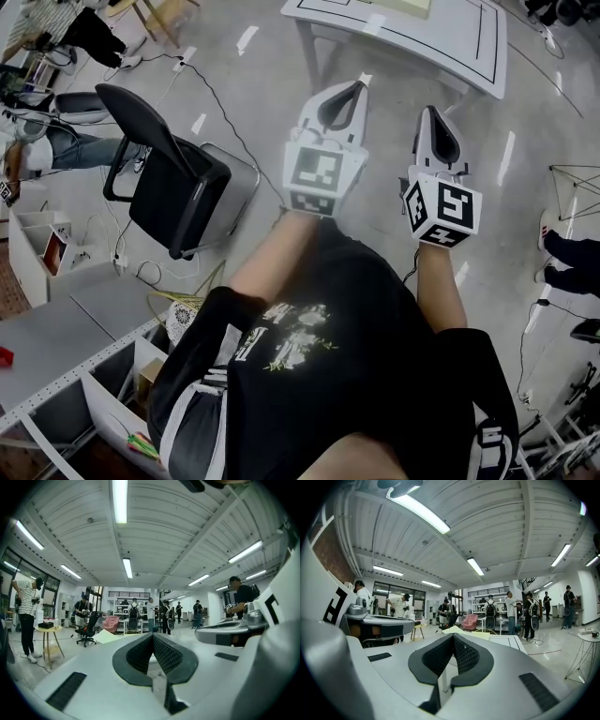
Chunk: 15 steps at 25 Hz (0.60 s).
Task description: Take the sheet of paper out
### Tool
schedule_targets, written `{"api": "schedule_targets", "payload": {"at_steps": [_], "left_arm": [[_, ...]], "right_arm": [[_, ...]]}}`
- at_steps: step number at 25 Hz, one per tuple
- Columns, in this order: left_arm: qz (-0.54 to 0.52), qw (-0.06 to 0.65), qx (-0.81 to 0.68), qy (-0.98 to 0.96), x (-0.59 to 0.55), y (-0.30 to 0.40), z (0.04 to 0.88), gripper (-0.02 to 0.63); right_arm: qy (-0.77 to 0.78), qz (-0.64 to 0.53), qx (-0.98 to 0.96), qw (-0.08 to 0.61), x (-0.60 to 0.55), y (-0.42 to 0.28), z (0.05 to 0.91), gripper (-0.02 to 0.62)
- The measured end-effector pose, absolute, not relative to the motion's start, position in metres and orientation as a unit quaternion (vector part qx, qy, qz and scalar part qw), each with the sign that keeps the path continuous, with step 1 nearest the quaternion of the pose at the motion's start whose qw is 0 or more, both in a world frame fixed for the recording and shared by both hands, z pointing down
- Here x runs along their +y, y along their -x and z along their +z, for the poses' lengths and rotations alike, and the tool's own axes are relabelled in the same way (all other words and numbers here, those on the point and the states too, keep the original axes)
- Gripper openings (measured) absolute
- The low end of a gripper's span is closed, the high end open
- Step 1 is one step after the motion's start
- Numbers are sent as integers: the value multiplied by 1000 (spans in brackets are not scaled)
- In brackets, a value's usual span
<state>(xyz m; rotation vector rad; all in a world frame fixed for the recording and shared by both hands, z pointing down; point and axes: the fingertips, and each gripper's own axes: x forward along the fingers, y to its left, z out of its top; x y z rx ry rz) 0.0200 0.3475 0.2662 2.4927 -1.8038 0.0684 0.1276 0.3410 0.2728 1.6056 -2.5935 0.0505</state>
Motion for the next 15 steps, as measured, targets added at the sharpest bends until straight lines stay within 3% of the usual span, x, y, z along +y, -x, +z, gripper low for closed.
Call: {"api": "schedule_targets", "payload": {"at_steps": [15], "left_arm": [[29, 35, -571, -820, 284, -13, 260, -11]], "right_arm": [[-534, 25, -844, 44, 279, -115, 267, 0]]}}
